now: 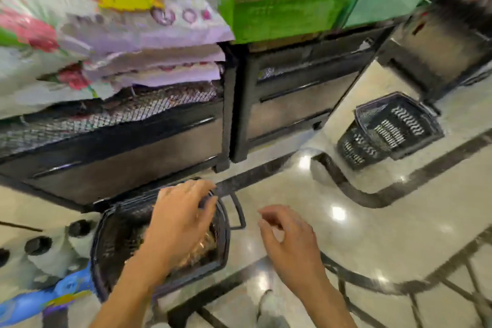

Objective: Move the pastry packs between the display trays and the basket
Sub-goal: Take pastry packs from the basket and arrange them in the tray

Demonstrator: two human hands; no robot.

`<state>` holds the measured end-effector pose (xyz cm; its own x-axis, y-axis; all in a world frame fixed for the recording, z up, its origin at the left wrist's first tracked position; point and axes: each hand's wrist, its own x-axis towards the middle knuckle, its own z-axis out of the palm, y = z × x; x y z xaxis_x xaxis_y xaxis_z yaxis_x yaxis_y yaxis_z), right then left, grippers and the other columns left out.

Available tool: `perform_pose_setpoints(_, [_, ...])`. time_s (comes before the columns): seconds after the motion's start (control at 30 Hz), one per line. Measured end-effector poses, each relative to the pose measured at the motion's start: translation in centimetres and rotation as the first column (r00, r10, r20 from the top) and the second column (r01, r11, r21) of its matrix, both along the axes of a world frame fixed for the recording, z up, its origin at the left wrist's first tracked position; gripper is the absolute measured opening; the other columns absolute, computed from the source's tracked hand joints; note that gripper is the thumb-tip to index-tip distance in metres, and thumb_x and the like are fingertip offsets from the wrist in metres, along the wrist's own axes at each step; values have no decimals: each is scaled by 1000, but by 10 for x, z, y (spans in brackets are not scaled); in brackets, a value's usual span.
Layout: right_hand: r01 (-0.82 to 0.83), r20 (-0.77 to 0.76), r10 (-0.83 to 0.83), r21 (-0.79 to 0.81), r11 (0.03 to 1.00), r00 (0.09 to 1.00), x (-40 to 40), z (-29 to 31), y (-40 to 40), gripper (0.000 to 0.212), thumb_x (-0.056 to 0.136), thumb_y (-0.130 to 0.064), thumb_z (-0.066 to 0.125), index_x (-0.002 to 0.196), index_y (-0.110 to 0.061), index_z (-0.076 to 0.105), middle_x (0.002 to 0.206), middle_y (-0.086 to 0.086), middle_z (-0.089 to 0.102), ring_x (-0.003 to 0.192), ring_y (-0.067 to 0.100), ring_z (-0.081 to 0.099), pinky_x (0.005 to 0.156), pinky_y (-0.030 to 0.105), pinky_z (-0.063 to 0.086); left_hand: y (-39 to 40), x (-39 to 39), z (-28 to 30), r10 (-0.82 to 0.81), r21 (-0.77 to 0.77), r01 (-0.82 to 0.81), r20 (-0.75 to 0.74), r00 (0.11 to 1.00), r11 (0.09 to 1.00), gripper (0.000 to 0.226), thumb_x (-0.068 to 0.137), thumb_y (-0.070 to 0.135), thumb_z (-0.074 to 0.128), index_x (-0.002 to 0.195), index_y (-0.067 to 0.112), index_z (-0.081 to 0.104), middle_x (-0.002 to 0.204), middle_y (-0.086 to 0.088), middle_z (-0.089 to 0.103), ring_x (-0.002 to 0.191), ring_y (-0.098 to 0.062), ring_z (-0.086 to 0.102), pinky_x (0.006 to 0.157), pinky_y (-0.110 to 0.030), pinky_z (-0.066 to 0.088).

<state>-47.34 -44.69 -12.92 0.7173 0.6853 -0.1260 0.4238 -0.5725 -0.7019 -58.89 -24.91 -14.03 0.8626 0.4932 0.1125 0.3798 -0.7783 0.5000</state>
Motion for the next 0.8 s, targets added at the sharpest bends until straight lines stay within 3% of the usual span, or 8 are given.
perform_pose_setpoints(0.1, [48, 111, -58, 91, 995, 992, 61, 46, -61, 10, 95, -34, 61, 102, -36, 66, 98, -21, 62, 92, 2, 62, 80, 30, 53, -66, 71, 60, -5, -64, 16, 174, 985, 998, 28, 94, 43, 47, 110, 28, 65, 95, 11, 68, 83, -15, 67, 71, -41, 55])
perform_pose_setpoints(0.2, [110, 165, -143, 194, 975, 976, 119, 80, -101, 11, 91, -32, 64, 96, -42, 65, 99, -23, 64, 89, -2, 63, 78, 24, 51, -113, 128, 97, -38, -124, 70, 247, 968, 990, 22, 93, 43, 49, 109, 34, 62, 95, 17, 67, 81, -4, 65, 69, -37, 57])
perform_pose_setpoints(0.33, [128, 205, -179, 239, 962, 962, 188, 96, -111, 10, 93, -25, 68, 99, -33, 68, 93, -21, 66, 90, 2, 64, 78, 35, 55, -130, 198, 126, -57, -139, 110, 340, 939, 984, 28, 93, 43, 51, 108, 28, 68, 93, 17, 67, 79, -4, 65, 71, -36, 57])
perform_pose_setpoints(0.43, [82, 228, -148, 275, 958, 962, 240, 102, -94, 7, 93, -27, 64, 99, -29, 67, 93, -19, 65, 89, 4, 64, 77, 35, 55, -119, 247, 136, -64, -108, 111, 367, 928, 988, 28, 93, 43, 52, 110, 28, 67, 92, 19, 65, 82, -2, 64, 73, -37, 57])
perform_pose_setpoints(0.57, [25, 278, -86, 218, 976, 957, 315, 109, -55, 12, 94, -35, 57, 101, -31, 66, 94, -20, 64, 88, 0, 62, 76, 23, 51, -83, 319, 135, 19, -136, 42, 420, 907, 990, 31, 92, 45, 51, 110, 25, 68, 92, 19, 65, 85, -1, 64, 76, -37, 56])
perform_pose_setpoints(0.67, [-16, 335, -45, 177, 984, 941, 378, 124, -18, 12, 94, -32, 59, 103, -29, 67, 95, -19, 65, 89, 2, 62, 78, 32, 54, -46, 380, 138, 81, -166, -8, 438, 895, 986, 27, 93, 40, 56, 112, 26, 68, 94, 17, 67, 88, -3, 65, 79, -40, 56])
perform_pose_setpoints(0.8, [-34, 349, -30, 176, 984, 937, 460, 146, 26, 10, 96, -25, 65, 105, -29, 68, 96, -20, 66, 94, 0, 62, 82, 30, 53, 3, 454, 152, 118, -211, -25, 439, 891, 977, 17, 96, 26, 67, 113, 26, 68, 97, 16, 67, 91, -3, 64, 82, -35, 55])
